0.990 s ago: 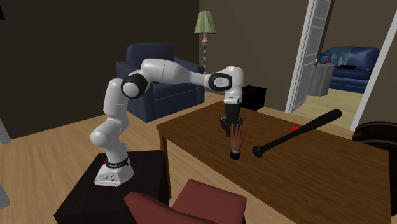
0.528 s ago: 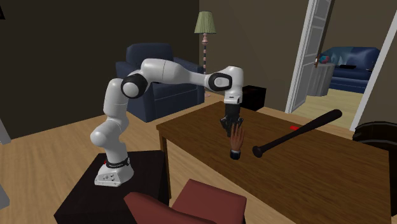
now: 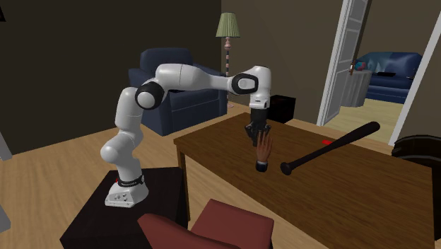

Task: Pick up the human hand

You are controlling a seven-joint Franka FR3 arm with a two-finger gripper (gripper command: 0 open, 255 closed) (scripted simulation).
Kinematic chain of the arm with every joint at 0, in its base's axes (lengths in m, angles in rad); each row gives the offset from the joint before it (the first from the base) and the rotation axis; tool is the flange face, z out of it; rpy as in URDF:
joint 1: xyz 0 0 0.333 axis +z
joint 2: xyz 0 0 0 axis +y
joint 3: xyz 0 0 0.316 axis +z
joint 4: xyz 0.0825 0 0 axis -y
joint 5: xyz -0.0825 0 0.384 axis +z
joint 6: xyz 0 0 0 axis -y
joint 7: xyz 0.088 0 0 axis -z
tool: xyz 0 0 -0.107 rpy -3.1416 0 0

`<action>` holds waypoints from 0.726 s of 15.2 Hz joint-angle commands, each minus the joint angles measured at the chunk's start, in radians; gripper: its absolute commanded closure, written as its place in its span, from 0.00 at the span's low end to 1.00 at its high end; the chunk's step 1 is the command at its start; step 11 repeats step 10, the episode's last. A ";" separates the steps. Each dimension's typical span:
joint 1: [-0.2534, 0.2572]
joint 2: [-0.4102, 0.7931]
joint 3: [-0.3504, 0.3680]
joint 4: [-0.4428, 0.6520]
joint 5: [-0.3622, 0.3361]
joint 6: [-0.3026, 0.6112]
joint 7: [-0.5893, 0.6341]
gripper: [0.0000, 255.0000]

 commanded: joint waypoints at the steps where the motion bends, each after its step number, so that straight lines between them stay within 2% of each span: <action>1: 0.002 0.005 0.000 0.034 0.000 -0.029 -0.007 1.00; 8: 0.014 0.032 -0.001 0.170 -0.004 -0.135 -0.030 1.00; 11: 0.014 0.033 -0.001 0.173 -0.004 -0.137 -0.030 1.00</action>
